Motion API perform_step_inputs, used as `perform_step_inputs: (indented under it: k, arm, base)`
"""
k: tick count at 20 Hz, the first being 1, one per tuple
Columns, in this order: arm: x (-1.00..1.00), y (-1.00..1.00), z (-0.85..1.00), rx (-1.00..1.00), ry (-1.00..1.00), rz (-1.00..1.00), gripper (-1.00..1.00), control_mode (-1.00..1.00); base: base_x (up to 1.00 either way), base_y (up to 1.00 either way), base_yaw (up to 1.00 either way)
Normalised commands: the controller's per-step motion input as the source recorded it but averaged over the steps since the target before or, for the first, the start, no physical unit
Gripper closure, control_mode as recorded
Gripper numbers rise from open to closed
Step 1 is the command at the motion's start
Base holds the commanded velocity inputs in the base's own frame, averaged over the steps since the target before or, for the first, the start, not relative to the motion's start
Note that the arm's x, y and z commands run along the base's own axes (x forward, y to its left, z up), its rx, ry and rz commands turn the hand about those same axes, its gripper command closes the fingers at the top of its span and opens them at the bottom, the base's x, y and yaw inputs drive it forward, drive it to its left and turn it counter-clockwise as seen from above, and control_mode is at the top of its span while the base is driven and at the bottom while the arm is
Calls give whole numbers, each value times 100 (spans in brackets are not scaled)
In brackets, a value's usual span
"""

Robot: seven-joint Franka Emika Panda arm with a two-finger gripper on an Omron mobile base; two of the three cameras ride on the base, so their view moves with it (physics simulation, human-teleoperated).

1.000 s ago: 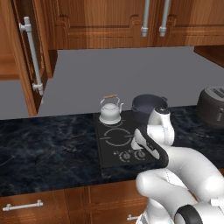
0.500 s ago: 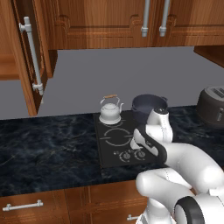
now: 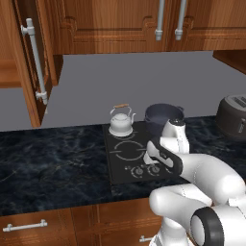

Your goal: Pick the kettle from the cabinet and place it on a stove burner. Then pick the pot from the counter and place it on another stove burner. Finally, turn both burners on.

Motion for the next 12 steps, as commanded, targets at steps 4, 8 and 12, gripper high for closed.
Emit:
perform_step_inputs:
  k: [4, 8, 12]
  arm:
    - [-35, 0, -44, 0, -6, 0, -100, -100]
    - [-28, 8, -43, 0, -6, 0, -100, -100]
    - [-16, 12, -46, 0, -6, 0, -100, -100]
  base:
    - [0, 0, 0]
    - [0, 0, 0]
    - [0, 0, 0]
